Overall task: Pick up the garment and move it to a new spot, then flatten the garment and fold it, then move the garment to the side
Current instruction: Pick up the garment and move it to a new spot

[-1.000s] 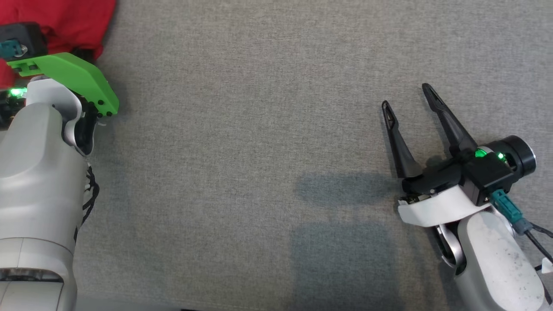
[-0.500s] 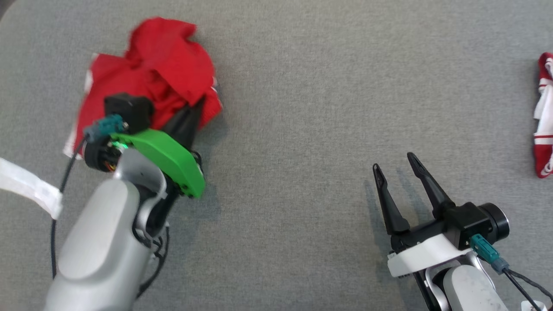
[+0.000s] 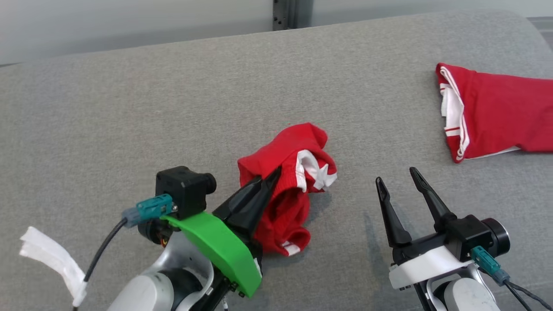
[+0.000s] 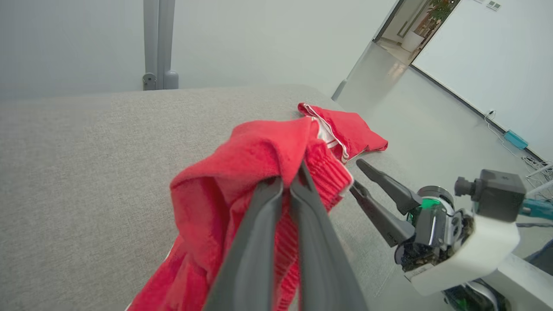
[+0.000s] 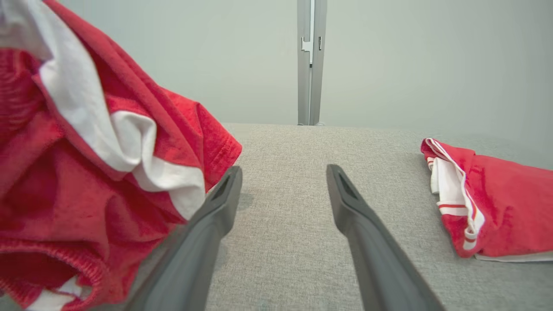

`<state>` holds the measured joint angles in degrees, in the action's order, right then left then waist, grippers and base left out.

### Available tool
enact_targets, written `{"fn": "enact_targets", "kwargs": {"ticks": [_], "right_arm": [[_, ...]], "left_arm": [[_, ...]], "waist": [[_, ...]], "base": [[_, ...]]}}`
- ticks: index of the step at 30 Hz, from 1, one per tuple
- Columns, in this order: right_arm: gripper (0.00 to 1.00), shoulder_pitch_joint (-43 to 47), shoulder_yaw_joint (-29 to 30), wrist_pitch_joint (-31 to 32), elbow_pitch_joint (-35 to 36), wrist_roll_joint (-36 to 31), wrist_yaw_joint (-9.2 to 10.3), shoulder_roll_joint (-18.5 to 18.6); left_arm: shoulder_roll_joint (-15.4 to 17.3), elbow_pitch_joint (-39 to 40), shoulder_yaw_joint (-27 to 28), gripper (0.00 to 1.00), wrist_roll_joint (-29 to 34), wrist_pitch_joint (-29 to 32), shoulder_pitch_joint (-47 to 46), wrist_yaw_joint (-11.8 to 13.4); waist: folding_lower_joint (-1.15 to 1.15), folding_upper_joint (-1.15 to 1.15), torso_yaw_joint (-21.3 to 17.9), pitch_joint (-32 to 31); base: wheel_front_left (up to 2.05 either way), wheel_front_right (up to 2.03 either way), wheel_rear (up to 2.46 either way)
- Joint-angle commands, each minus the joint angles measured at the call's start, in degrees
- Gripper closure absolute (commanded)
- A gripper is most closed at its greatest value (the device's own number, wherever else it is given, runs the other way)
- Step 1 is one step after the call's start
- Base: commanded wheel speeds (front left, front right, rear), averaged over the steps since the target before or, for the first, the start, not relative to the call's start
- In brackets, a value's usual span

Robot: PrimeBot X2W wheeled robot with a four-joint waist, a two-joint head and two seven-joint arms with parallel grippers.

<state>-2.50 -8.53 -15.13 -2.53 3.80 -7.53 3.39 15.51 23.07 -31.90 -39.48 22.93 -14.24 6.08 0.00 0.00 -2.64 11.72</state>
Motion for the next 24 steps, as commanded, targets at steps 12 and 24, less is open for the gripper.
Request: {"fn": "enact_targets", "kwargs": {"ticks": [12,24], "right_arm": [[0.0,-0.6,-0.6,0.0,-1.2,0.6,0.08,-0.4],[0.0,5.1,5.6,0.0,0.1,-1.8,0.08,0.2]], "left_arm": [[-4.1,-37.2,-0.8,1.0,1.9,-9.2,-4.0,-3.1],[-4.3,-38.6,2.3,0.0,5.8,-33.8,5.0,-2.0]], "waist": [[0.0,0.0,-5.0,0.4],[0.0,0.0,-2.0,-7.2]], "base": [[0.0,0.0,0.0],[0.0,0.0,0.0]]}}
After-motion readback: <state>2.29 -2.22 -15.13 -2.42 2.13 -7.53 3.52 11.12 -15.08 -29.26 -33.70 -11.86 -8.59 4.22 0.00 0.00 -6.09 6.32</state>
